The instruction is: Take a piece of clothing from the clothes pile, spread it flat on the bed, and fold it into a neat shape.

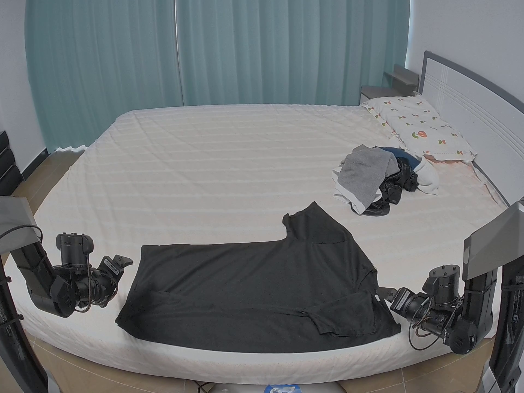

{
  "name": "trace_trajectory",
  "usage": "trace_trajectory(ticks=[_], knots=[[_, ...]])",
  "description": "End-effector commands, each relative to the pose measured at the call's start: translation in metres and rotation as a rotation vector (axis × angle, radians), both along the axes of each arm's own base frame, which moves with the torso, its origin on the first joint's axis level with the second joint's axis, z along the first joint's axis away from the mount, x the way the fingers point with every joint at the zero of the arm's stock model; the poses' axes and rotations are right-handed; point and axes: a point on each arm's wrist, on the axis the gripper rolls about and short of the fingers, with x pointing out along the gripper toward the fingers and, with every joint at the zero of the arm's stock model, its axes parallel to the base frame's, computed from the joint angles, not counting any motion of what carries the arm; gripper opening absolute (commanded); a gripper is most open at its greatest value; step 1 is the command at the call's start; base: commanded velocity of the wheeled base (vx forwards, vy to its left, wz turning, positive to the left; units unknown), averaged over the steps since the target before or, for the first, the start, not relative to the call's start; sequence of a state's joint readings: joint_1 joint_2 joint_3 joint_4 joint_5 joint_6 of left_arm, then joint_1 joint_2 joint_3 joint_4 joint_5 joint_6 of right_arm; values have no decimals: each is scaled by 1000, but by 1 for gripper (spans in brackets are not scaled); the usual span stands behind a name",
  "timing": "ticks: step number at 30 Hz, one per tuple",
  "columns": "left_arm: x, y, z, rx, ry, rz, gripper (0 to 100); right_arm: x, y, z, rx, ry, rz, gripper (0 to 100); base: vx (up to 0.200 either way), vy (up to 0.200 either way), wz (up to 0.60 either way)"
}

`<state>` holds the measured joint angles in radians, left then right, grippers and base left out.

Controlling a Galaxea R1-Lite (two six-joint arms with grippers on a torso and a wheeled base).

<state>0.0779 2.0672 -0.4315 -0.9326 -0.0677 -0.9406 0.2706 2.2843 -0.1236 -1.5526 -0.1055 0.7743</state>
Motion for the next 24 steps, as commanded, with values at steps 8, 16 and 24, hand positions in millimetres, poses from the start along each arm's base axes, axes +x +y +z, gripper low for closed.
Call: trace_trajectory(ticks=[8, 16, 24], knots=[[18, -6, 6, 7, -53, -25, 100, 1, 1, -3, 4, 5, 1, 100, 0, 0, 0], [58, -15, -12, 80, -79, -109, 100, 0, 1, -5, 5, 16, 6, 100, 0, 0, 0], [95, -14, -33, 247, -107, -214, 100, 0, 1, -8, 2, 28, 5, 100, 0, 0, 0]])
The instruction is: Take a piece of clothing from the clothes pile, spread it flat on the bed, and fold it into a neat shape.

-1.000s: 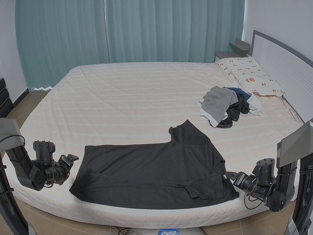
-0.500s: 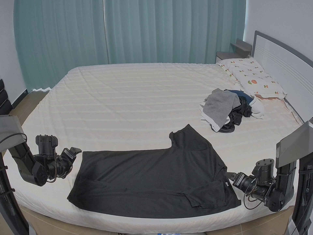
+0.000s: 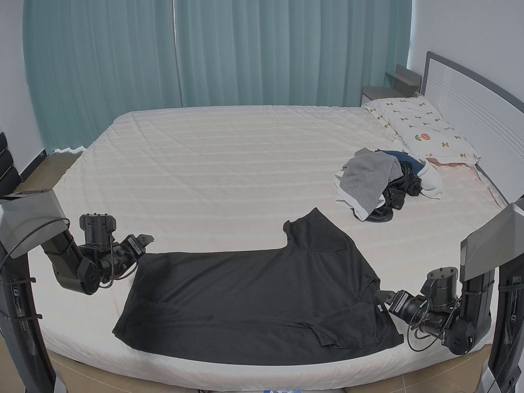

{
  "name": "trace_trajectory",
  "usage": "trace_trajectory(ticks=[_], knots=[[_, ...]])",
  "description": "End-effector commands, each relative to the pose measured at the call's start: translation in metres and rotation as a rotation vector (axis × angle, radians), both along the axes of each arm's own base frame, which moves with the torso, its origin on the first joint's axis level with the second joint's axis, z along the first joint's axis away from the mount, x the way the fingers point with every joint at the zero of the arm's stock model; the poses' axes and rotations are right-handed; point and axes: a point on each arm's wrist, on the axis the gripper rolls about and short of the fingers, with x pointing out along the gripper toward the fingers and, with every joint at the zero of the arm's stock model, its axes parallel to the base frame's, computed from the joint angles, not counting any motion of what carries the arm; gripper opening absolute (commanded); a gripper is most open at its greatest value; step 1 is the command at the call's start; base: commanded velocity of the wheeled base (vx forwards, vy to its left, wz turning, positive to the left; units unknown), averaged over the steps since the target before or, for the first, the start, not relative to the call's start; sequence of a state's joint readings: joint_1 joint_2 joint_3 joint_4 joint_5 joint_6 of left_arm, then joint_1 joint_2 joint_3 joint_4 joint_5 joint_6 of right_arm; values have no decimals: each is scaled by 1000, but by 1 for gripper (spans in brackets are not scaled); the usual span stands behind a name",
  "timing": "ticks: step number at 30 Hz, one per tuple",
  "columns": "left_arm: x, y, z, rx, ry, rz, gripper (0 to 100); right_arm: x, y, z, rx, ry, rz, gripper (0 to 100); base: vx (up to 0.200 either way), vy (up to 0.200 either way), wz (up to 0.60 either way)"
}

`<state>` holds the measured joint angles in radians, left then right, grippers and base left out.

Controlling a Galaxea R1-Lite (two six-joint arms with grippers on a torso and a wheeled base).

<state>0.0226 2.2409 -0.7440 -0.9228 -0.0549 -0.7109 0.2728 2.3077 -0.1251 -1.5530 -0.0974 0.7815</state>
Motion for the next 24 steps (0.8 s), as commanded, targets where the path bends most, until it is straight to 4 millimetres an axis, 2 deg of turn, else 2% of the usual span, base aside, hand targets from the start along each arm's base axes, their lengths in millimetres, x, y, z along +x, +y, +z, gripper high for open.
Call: trace_trajectory(ticks=[1, 2, 5, 10, 21, 22, 24], knots=[[22, 0, -28, 71, 19, -24, 100, 0, 0, -4, -4, 10, 0, 100, 0, 0, 0], [22, 0, -28, 71, 19, -24, 100, 0, 0, -4, -4, 10, 0, 100, 0, 0, 0], [40, 1, -36, 119, 21, 20, 100, 0, 0, -8, -9, 23, -1, 100, 0, 0, 0], [51, 1, -40, 122, 36, 20, 100, 0, 0, -9, -10, 27, 1, 100, 0, 0, 0], [58, -4, -48, 113, 37, 1, 100, 1, -1, -8, -9, 24, -4, 100, 0, 0, 0], [58, -4, -48, 113, 38, 1, 0, 1, -1, -8, -8, 23, -4, 100, 0, 0, 0], [57, -4, -48, 108, 38, 4, 0, 1, -1, -8, -8, 23, -4, 100, 0, 0, 0]])
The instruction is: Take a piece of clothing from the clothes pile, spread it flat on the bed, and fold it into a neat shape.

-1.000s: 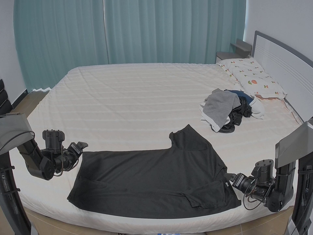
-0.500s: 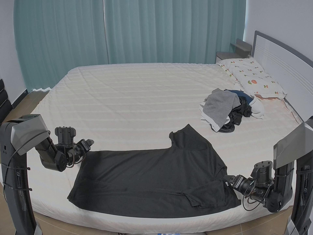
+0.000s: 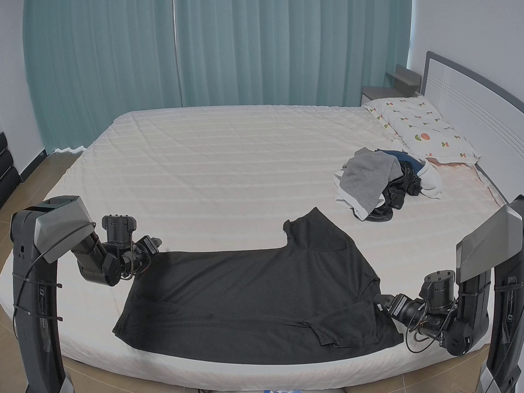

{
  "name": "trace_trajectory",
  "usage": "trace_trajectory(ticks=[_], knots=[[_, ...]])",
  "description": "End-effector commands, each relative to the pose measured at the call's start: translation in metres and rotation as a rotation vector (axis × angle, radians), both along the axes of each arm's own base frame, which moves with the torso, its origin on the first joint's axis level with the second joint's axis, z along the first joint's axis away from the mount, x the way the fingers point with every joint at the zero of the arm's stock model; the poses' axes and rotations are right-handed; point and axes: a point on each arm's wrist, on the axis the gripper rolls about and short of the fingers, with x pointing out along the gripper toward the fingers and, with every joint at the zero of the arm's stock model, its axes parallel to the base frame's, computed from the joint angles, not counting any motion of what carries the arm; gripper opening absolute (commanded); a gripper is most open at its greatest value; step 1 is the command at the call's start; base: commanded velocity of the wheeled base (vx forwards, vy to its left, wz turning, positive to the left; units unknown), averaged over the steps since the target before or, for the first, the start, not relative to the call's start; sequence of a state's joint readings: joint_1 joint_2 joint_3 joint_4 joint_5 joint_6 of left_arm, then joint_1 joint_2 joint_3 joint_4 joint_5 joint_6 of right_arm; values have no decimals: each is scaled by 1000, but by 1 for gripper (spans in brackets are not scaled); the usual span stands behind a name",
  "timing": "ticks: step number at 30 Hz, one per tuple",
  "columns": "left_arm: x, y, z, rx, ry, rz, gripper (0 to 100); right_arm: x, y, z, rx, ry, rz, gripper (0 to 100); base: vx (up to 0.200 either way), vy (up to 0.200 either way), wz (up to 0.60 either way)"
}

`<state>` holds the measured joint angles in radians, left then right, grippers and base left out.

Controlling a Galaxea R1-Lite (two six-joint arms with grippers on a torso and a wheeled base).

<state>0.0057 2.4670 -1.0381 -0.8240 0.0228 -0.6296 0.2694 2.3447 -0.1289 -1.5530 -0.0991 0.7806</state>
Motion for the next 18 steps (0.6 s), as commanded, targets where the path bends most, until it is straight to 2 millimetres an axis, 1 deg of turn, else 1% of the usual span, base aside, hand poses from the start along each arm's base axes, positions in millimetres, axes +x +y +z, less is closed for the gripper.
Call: trace_trajectory(ticks=[1, 6, 7, 8, 10, 12, 13, 14, 15, 16, 17, 18], knots=[[0, 0, -4, -2, 9, 2, 0, 1, 0, 1, 3, -9, 1, 100, 0, 0, 0], [-3, 4, -4, -1, 11, 24, 0, 9, -3, 9, 12, -63, -17, 100, 0, 0, 0], [-2, 5, -2, -18, 5, 39, 0, 19, -6, 18, 22, -120, -30, 100, 0, 0, 0], [-2, 5, -1, -33, 1, 49, 0, 25, -6, 23, 29, -147, -17, 100, 0, 0, 0], [-2, 4, 1, -52, -6, 60, 0, 36, -4, 25, 33, -162, 23, 100, 0, 0, 0], [-2, 3, 4, -66, -14, 67, 0, 53, -2, 26, 7, -163, 57, 100, 0, 0, 0], [-2, 3, 5, -68, -16, 68, 0, 56, -2, 27, 4, -165, 59, 100, 0, 0, 0], [-2, 2, 7, -73, -21, 70, 0, 73, -1, 28, -6, -167, 63, 100, 0, 0, 0], [-2, 2, 9, -75, -24, 71, 0, 77, 0, 28, -8, -167, 67, 100, 0, 0, 0], [-2, 2, 13, -81, -33, 73, 0, 95, 2, 31, 0, -172, 75, 100, 0, 0, 0], [-2, 2, 14, -85, -33, 75, 0, 107, 4, 32, 4, -170, 82, 100, 0, 0, 0], [-3, 2, 13, -86, -30, 76, 0, 111, 4, 32, 5, -168, 82, 100, 0, 0, 0]])
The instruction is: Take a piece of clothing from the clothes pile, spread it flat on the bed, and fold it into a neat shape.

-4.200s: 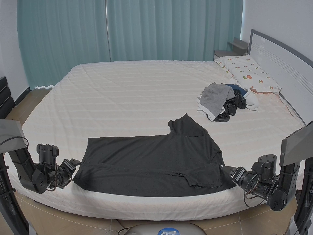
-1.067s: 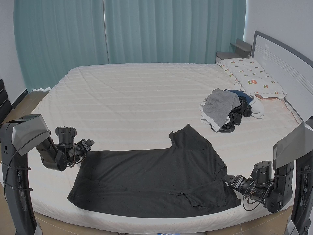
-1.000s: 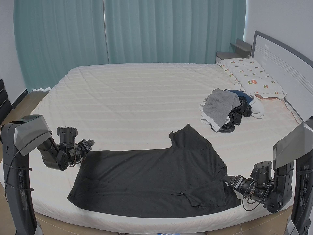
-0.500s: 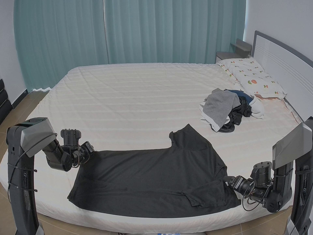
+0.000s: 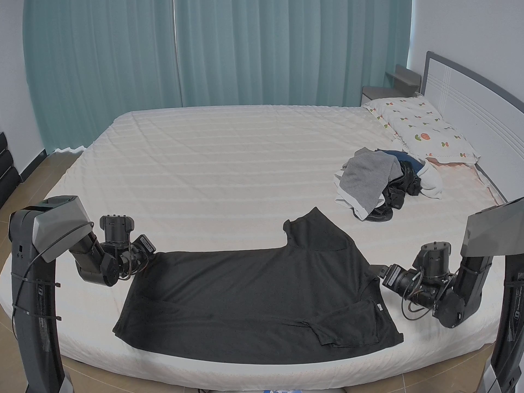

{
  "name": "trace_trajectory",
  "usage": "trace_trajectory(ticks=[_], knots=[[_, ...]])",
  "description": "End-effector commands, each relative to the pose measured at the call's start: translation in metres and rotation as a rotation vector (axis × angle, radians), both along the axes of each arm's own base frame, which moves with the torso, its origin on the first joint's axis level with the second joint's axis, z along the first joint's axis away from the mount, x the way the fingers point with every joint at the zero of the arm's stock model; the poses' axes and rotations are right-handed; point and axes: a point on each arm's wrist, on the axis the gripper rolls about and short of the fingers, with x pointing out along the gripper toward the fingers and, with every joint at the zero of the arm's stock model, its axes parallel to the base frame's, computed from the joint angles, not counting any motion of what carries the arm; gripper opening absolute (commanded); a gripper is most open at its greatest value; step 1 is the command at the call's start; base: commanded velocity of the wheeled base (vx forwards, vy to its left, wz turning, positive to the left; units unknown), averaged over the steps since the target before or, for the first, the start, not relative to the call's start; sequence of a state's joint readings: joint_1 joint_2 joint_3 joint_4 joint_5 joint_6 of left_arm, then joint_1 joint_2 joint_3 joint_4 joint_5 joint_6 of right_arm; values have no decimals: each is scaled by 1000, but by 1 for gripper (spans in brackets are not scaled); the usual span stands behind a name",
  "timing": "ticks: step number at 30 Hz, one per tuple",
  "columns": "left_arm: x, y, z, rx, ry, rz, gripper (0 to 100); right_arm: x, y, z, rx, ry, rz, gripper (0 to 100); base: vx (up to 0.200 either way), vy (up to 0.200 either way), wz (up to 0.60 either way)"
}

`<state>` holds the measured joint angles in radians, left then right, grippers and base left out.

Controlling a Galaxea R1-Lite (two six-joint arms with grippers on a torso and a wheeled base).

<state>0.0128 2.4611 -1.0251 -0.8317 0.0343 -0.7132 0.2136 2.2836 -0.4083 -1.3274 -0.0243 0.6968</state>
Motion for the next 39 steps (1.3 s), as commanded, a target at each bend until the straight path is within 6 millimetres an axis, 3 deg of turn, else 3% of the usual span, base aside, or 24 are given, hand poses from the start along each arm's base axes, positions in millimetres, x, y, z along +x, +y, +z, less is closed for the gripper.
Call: trace_trajectory(ticks=[1, 2, 3, 4, 5, 8, 16, 22, 37, 38, 39], knots=[[-3, -1, 14, -26, -24, 11, 0, 70, 6, 17, 7, -49, 35, 100, 0, 0, 0], [-3, -1, 14, -27, -26, 12, 0, 72, 6, 17, 7, -47, 35, 100, 0, 0, 0], [-6, -1, 17, -31, -24, 7, 0, 92, 11, 18, -1, -32, 45, 100, 0, 0, 0], [-6, -1, 17, -31, -24, 7, 0, 94, 12, 18, -1, -32, 45, 100, 0, 0, 0], [-7, -2, 18, -32, -26, 4, 0, 110, 15, 15, -15, -10, 53, 100, 0, 0, 0], [-7, -1, 18, -32, -26, 5, 0, 132, 21, 8, -28, 12, 69, 100, 0, 0, 0], [-7, -1, 16, -37, -18, 8, 0, 173, 26, -11, -44, 5, 139, 100, 0, 0, 0], [-8, -1, 17, -54, -20, 17, 0, 185, 26, -25, -43, 30, 140, 100, 0, 0, 0], [-8, 1, 17, -54, -21, 22, 0, 195, 37, -28, -39, -3, 159, 100, 0, 0, 0], [-8, 1, 17, -54, -20, 20, 0, 195, 38, -28, -39, -1, 161, 0, 0, 0, 0], [-8, 1, 17, -54, -21, 22, 0, 195, 38, -27, -39, -1, 161, 0, 0, 0, 0]])
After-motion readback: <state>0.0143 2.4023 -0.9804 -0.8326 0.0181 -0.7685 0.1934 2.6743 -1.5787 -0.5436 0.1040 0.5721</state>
